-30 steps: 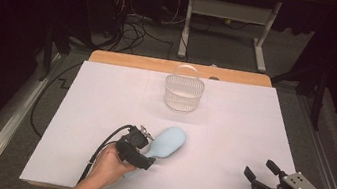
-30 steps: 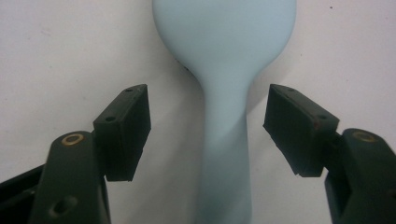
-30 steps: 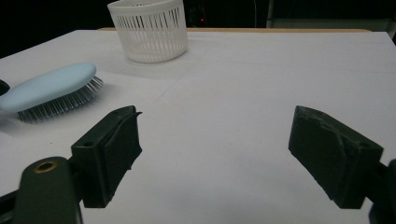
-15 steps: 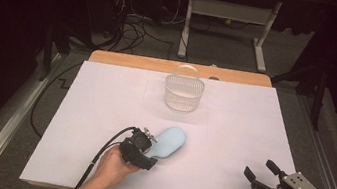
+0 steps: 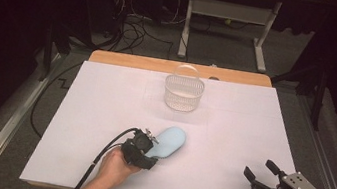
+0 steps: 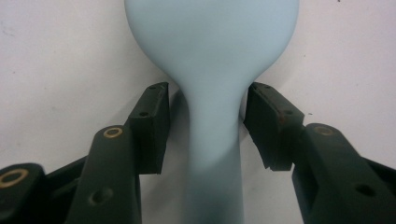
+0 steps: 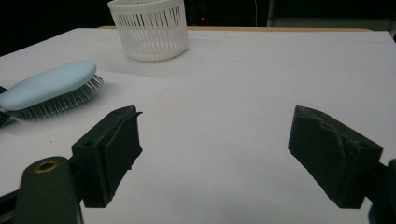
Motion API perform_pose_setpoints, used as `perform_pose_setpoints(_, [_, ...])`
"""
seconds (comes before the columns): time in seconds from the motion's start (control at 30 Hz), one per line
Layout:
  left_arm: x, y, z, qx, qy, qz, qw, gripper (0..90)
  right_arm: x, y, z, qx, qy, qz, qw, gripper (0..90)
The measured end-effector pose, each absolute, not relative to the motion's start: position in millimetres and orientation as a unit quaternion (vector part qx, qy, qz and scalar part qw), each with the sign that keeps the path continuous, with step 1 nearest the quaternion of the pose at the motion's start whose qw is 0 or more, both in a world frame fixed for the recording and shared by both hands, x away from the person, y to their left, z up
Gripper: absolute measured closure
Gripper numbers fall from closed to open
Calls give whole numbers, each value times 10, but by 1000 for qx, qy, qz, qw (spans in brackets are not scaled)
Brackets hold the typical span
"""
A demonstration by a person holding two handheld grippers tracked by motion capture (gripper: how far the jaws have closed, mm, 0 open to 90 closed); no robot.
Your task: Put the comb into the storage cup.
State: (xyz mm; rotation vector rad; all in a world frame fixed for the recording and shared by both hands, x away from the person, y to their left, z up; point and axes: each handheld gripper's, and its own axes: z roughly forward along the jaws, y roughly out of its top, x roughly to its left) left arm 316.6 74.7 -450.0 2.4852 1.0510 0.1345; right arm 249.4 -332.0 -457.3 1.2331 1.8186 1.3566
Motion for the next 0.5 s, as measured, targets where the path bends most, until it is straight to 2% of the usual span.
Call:
perform_pose_setpoints(0.2, [3157,743,-4502,899,376,56,216,565,2497,-3319,-4576,460,678,503,274,172])
perform_pose_setpoints(0.33, [3151,740,-4503,901,370,56,218,630,2499,-3318,-4577,459,679,502,274,172])
perform_pose_setpoints(0.5, [3151,745,-4503,904,364,56,218,645,2501,-3318,-4578,460,679,502,274,172])
